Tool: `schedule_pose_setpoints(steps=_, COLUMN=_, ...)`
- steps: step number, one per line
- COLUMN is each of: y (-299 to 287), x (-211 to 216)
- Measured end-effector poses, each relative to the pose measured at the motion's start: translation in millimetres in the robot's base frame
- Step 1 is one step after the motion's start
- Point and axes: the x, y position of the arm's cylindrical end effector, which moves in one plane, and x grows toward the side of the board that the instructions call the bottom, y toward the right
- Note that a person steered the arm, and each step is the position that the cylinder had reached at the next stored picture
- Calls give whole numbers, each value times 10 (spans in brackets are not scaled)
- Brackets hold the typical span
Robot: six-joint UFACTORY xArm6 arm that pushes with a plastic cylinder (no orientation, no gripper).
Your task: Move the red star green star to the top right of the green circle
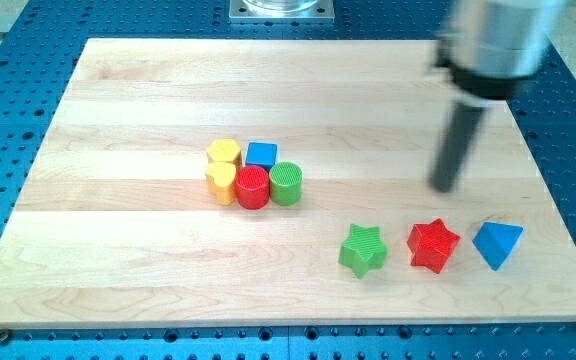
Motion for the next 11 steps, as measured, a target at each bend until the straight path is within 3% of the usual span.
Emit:
schedule_pose_setpoints(steps=1, y=726, x=491)
schedule_pose_setpoints(steps=3, y=-15, x=896)
schedule_pose_setpoints(steps=4, y=178, x=916)
schedule_pose_setpoints(steps=6, y=-669, x=882)
schedule_pose_setpoints(steps=7, y=-681, x=874)
schedule_pose_setpoints(steps=8, y=-882, x=1329)
schedule_pose_setpoints(steps=9, y=-1434, x=1406)
schedule_pose_setpoints(steps=10, y=-1452, x=638)
schedule_pose_setpoints(steps=11, y=-1425, x=239)
